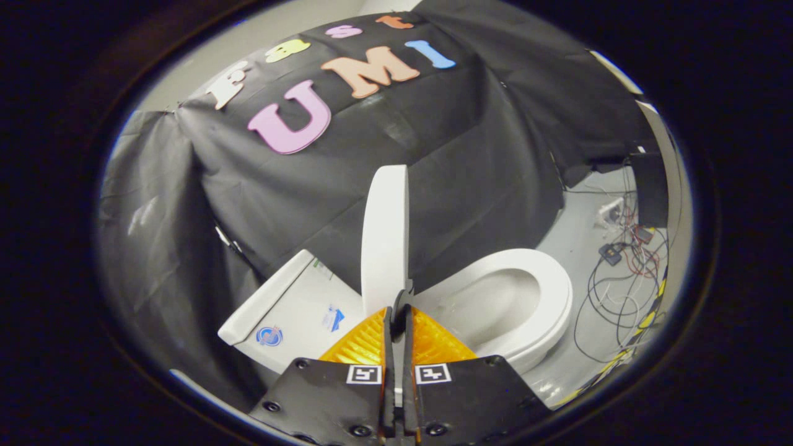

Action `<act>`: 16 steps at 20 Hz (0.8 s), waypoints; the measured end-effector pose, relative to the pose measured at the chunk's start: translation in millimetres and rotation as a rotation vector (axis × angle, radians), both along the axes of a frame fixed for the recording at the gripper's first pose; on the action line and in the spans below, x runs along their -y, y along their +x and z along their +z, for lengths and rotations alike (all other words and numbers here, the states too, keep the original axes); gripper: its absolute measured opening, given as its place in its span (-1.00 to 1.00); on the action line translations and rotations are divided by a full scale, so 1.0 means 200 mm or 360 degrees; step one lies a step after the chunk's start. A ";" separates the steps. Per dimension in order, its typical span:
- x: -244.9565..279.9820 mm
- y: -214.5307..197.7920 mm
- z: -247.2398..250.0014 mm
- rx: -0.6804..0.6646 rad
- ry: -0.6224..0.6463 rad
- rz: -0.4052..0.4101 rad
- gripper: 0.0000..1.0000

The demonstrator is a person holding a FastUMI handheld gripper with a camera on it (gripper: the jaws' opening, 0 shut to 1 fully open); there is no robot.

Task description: Open the toilet lid.

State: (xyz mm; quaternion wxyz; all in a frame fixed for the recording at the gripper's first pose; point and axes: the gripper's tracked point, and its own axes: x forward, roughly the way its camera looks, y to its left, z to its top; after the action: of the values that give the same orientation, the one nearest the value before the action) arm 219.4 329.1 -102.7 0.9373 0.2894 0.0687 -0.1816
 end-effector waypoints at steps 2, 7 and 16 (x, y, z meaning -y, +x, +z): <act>-0.04 0.03 0.04 0.0000 -0.0083 0.0055 -0.89; -0.18 0.11 0.12 0.0001 -0.0250 0.0197 -0.89; -0.45 0.27 0.21 0.0050 -0.0339 0.0370 -0.89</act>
State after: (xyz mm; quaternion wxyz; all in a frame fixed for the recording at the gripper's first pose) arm 273.4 419.1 -60.7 0.9784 0.1812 0.0674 -0.0736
